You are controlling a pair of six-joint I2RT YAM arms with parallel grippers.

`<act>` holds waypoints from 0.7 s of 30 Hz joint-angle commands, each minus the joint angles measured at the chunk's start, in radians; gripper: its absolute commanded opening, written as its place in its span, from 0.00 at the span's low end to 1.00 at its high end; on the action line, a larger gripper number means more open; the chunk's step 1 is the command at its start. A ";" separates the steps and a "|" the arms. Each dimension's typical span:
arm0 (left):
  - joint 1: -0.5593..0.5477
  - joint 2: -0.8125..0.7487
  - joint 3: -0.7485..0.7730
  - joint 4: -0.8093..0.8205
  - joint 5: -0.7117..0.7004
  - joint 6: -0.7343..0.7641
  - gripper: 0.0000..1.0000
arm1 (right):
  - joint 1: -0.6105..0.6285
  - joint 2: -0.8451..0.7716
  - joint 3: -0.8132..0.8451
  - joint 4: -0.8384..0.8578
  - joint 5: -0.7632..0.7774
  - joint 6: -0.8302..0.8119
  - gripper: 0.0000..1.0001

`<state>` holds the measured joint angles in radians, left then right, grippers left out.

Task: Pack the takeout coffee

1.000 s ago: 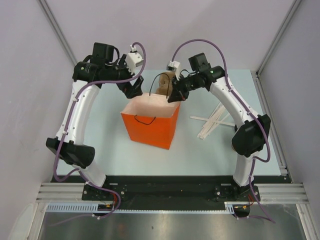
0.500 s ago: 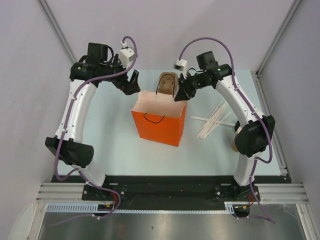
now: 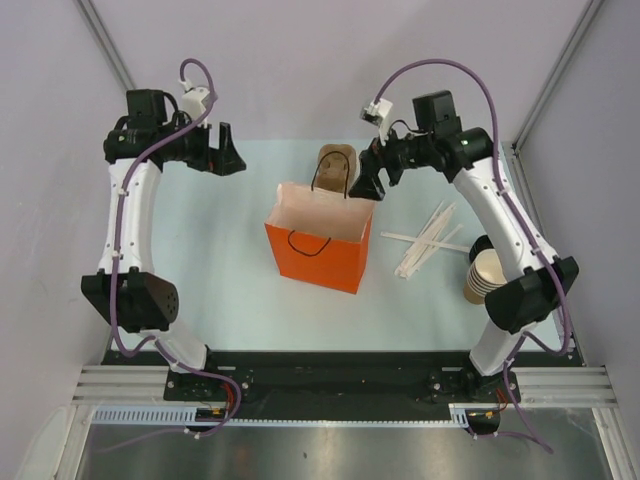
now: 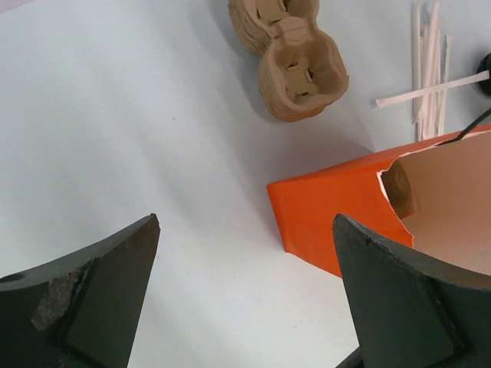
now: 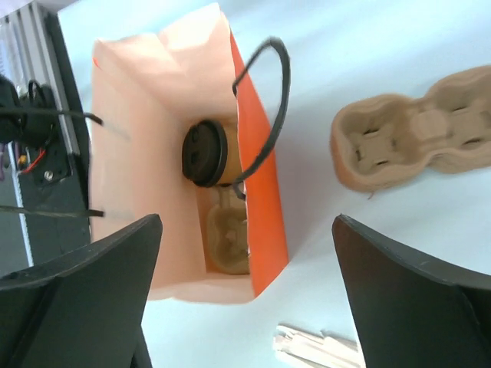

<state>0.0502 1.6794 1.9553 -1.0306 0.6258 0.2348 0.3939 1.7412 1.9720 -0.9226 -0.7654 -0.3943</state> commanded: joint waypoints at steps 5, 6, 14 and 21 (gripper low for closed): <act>0.037 -0.029 0.043 -0.020 -0.026 -0.040 1.00 | -0.096 -0.213 -0.004 0.171 0.101 0.198 1.00; 0.037 -0.027 0.050 -0.045 -0.050 -0.035 1.00 | -0.121 -0.229 -0.043 0.186 0.112 0.228 1.00; 0.039 -0.093 -0.165 -0.045 -0.133 -0.031 0.99 | -0.427 -0.413 -0.395 0.301 0.132 0.424 1.00; 0.037 -0.250 -0.553 0.112 -0.170 -0.011 1.00 | -0.532 -0.514 -0.628 0.211 0.146 0.362 1.00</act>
<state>0.0818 1.5188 1.5127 -0.9989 0.4877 0.2108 -0.1188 1.3029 1.4319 -0.6838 -0.6247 -0.0143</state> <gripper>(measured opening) 0.995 0.994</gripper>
